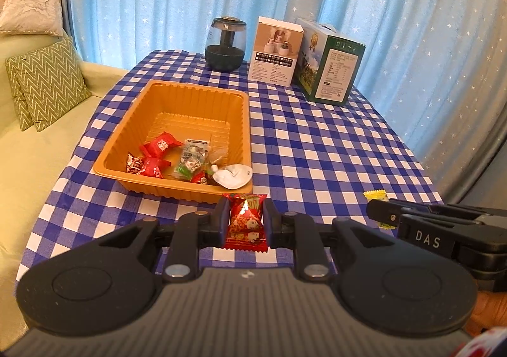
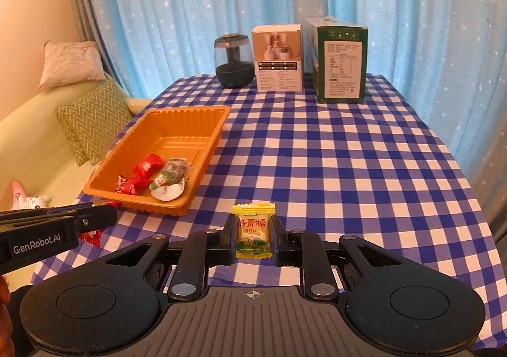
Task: Organize snacks
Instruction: 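Carry the red candy and the yellow candy over the orange tray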
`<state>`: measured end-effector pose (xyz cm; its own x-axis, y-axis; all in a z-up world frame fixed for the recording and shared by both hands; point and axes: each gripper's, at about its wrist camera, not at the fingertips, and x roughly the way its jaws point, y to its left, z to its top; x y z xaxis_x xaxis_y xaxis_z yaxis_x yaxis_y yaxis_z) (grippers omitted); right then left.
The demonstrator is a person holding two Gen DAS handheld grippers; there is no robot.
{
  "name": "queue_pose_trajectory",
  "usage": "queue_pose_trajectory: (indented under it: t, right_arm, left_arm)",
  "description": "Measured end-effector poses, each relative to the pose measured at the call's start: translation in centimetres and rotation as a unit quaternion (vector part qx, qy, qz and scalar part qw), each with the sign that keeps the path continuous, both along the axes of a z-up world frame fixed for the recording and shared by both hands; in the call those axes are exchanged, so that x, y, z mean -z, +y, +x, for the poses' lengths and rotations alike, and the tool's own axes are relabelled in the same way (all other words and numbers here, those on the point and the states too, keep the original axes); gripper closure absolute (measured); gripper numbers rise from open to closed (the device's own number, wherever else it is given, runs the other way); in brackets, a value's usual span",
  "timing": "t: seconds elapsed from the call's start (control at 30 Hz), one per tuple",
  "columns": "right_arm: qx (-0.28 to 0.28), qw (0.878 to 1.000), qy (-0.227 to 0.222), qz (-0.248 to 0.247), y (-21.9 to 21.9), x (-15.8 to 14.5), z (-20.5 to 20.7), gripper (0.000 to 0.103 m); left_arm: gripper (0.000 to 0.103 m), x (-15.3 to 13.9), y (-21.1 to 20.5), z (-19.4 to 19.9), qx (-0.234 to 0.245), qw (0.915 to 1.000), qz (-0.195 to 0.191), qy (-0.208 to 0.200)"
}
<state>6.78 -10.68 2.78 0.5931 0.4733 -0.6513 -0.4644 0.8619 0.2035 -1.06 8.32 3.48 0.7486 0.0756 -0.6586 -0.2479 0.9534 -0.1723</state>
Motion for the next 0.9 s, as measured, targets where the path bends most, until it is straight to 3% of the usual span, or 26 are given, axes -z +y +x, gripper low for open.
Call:
queue_pose_trajectory:
  t: [0.9]
  right_arm:
    - [-0.07,0.997,0.0,0.01,8.9,0.2,3.6,0.082]
  left_arm:
    - [0.084,0.3,7.5,2.2,-0.039,0.9991,0.012,0.008]
